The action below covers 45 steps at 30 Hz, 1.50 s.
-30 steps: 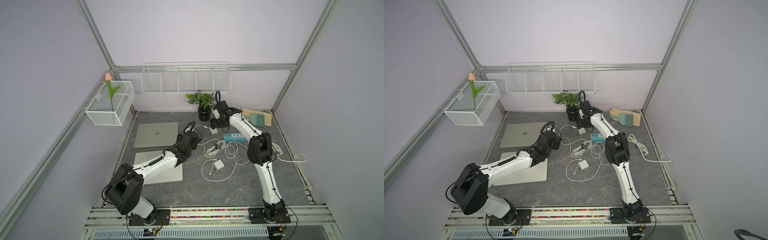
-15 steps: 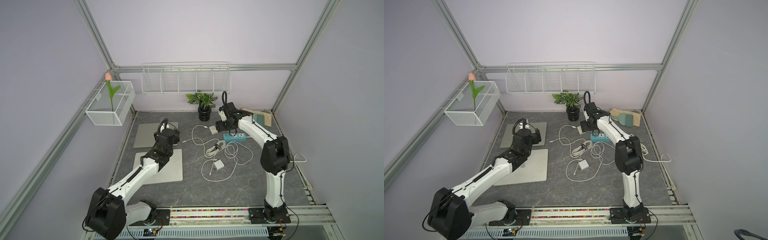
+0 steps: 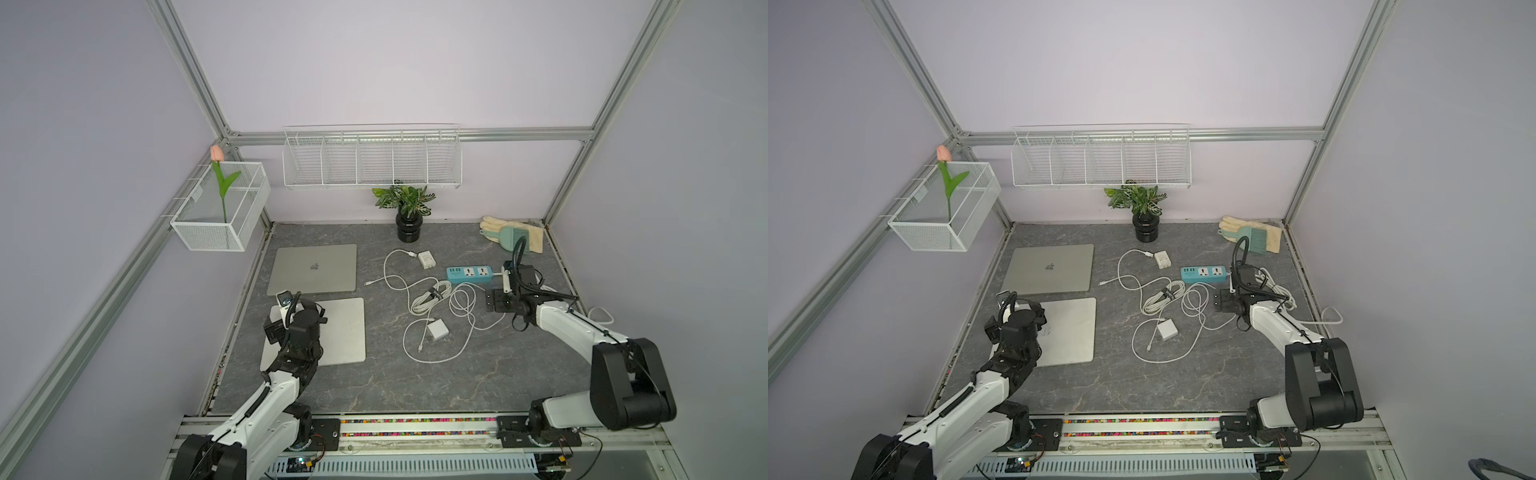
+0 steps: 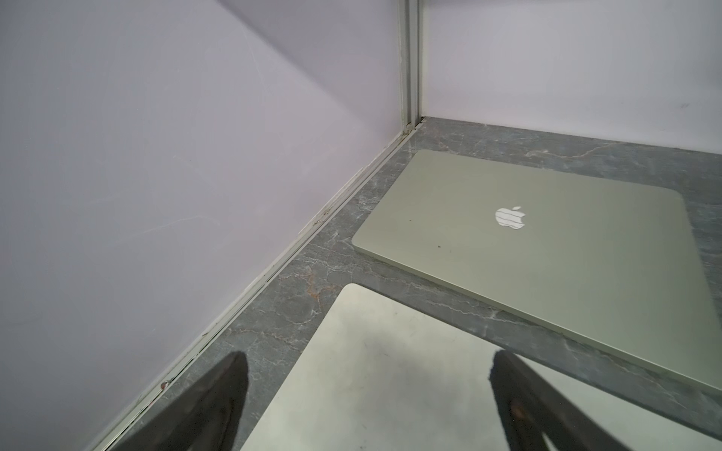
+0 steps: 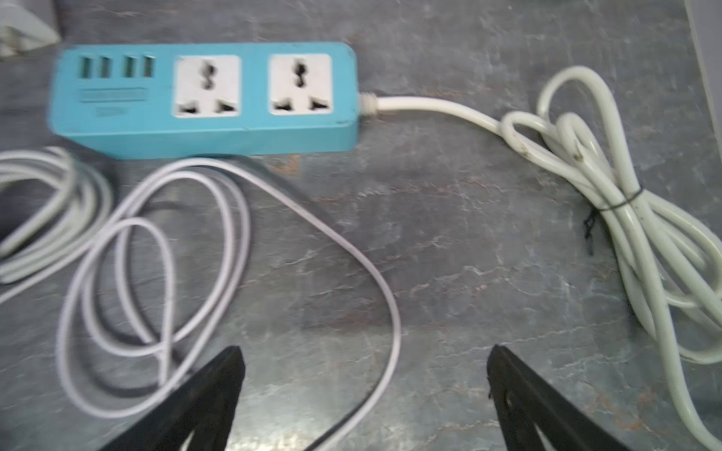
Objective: Unplug the laptop charger
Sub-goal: Reset both arms
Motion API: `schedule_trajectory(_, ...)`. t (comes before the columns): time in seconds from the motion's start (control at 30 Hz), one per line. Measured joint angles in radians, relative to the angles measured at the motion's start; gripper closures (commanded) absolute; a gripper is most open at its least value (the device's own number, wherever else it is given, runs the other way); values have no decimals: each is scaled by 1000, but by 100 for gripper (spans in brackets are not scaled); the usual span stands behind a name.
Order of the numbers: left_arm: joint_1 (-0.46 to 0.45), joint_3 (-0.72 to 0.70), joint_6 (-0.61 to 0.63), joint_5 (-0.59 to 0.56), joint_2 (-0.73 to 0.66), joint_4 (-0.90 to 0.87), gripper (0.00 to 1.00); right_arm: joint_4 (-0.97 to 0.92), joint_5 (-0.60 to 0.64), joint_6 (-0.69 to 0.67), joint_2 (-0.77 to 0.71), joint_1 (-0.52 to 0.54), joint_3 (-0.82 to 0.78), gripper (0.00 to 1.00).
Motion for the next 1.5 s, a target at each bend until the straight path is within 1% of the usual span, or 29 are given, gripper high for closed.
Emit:
schedule_trajectory(0.13, 19, 3, 28, 59, 127, 140, 1, 154, -3, -25, 29, -56, -8, 4)
schedule_trajectory(0.17, 21, 3, 36, 72, 154, 172, 0, 213, -10, -32, 39, -78, -24, 7)
schedule_trajectory(0.23, 29, 3, 57, 109, 212, 260, 0, 344, -31, -50, 43, -113, -89, 11)
schedule_trajectory(0.3, 43, 3, 74, 157, 263, 340, 1, 463, -55, -68, 43, -135, -175, 11)
schedule_trajectory(0.37, 55, 6, 92, 203, 300, 393, 2, 571, -79, -82, 37, -140, -257, 11)
schedule_trajectory(0.47, 64, 7, 112, 248, 332, 468, 1, 721, -129, -96, 32, -146, -340, 11)
schedule_trajectory(0.6, 97, -5, 115, 290, 447, 657, 1, 846, -176, -106, 66, -151, -348, 11)
schedule_trajectory(0.67, 107, -10, 124, 315, 526, 720, 1, 932, -191, -109, 75, -151, -366, 11)
schedule_trajectory(0.73, 107, -9, 135, 339, 572, 747, 0, 1022, -197, -111, 96, -151, -394, 11)
schedule_trajectory(0.8, 108, 3, 140, 352, 587, 736, 0, 1034, -190, -111, 104, -151, -408, 11)
schedule_trajectory(0.87, 115, 60, 140, 364, 587, 666, 0, 1043, -178, -110, 113, -152, -404, 11)
schedule_trajectory(0.93, 145, 129, 128, 399, 584, 602, 1, 1052, -171, -109, 113, -153, -401, 11)
schedule_trajectory(1.0, 174, 168, 117, 416, 573, 569, 1, 1066, -165, -107, 113, -153, -401, 11)
schedule_trajectory(1.17, 187, 175, 104, 439, 566, 510, 1, 1107, -184, -122, 113, -148, -411, 11)
schedule_trajectory(1.33, 187, 175, 102, 444, 566, 478, 1, 1191, -195, -146, 113, -128, -476, 11)
schedule_trajectory(1.5, 187, 175, 102, 451, 566, 465, 1, 1161, -197, -148, 113, -130, -440, 11)
